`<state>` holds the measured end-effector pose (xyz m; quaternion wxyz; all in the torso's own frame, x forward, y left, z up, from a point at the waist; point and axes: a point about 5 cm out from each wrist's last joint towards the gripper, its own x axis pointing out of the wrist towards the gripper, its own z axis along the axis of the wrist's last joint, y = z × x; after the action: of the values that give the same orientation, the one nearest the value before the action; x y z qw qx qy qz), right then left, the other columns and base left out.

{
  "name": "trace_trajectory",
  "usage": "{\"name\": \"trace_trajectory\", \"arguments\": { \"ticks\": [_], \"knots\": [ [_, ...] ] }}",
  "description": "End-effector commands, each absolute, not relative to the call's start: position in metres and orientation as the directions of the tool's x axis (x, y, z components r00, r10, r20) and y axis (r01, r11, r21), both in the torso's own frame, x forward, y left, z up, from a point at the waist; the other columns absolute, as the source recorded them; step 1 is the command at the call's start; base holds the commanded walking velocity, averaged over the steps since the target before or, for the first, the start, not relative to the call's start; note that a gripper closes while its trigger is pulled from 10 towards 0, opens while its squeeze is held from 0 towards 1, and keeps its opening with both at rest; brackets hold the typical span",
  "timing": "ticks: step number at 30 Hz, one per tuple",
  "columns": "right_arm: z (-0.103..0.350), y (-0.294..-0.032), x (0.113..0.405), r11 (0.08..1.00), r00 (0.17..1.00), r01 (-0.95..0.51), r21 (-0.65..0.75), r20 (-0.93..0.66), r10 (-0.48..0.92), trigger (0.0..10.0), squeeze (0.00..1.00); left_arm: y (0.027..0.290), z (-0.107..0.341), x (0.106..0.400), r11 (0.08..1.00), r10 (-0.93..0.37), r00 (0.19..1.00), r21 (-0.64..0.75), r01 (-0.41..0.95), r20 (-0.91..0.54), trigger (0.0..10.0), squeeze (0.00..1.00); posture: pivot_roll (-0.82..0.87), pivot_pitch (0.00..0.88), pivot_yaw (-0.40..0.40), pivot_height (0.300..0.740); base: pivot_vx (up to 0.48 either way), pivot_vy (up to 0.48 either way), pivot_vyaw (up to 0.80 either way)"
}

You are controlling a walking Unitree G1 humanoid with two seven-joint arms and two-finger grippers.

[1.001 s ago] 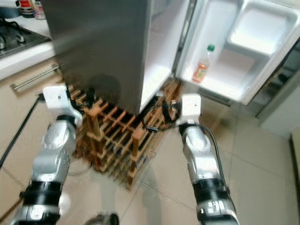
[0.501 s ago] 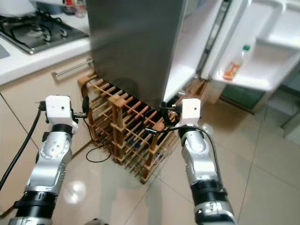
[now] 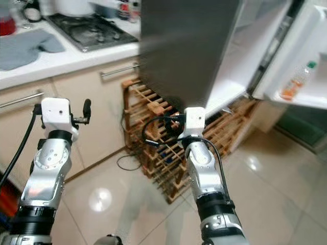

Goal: Restocking fridge

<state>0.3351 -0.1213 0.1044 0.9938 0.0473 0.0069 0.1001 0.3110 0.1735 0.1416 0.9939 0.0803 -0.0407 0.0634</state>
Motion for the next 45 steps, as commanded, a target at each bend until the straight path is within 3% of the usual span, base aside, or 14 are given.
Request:
{"name": "trace_trajectory", "arguments": {
  "ticks": [1, 17, 26, 31, 40, 45],
  "knots": [
    [0.106, -0.129, 0.337, 0.98, 0.984, -0.175, 0.098, 0.004, 0.175, 10.0, 1.0, 0.169, 0.143, 0.314, 0.982, 0.12, 0.989, 0.139, -0.131, 0.087, 10.0, 0.0, 0.04, 0.0, -0.073, 0.74, 0.0, 0.0, 0.49],
    [0.105, -0.121, 0.337, 0.974, 0.983, -0.186, 0.129, 0.021, 0.185, 10.0, 1.0, 0.168, 0.152, 0.326, 0.982, 0.083, 0.992, 0.161, -0.098, 0.097, 10.0, 0.0, 0.05, 0.0, -0.038, 0.74, 0.0, 0.0, 0.48],
    [0.106, -0.134, 0.332, 0.978, 0.984, -0.175, 0.115, 0.042, 0.172, 10.0, 1.0, 0.185, 0.136, 0.31, 0.982, 0.099, 0.994, 0.159, -0.105, 0.047, 10.0, 0.0, 0.04, 0.0, -0.053, 0.74, 0.0, 0.0, 0.47],
    [0.106, -0.128, 0.334, 0.974, 0.982, -0.191, 0.122, 0.033, 0.188, 10.0, 1.0, 0.179, 0.141, 0.31, 0.986, 0.093, 0.993, 0.129, -0.101, 0.07, 10.0, 0.0, 0.04, 0.0, -0.058, 0.74, 0.0, 0.0, 0.28],
    [0.11, -0.12, 0.337, 0.973, 0.98, -0.199, 0.114, 0.049, 0.194, 10.0, 1.0, 0.178, 0.152, 0.315, 0.983, 0.102, 0.988, 0.139, -0.117, 0.114, 10.0, 0.0, 0.04, 0.0, -0.053, 0.74, 0.0, 0.465, 0.07],
    [0.109, -0.12, 0.335, 0.97, 0.977, -0.21, 0.121, 0.05, 0.205, 10.0, 1.0, 0.175, 0.153, 0.317, 0.981, 0.107, 0.988, 0.152, -0.123, 0.111, 10.0, 0.0, 0.05, 0.0, -0.054, 0.74, 0.0, 0.0, 0.61]
  ]
}}
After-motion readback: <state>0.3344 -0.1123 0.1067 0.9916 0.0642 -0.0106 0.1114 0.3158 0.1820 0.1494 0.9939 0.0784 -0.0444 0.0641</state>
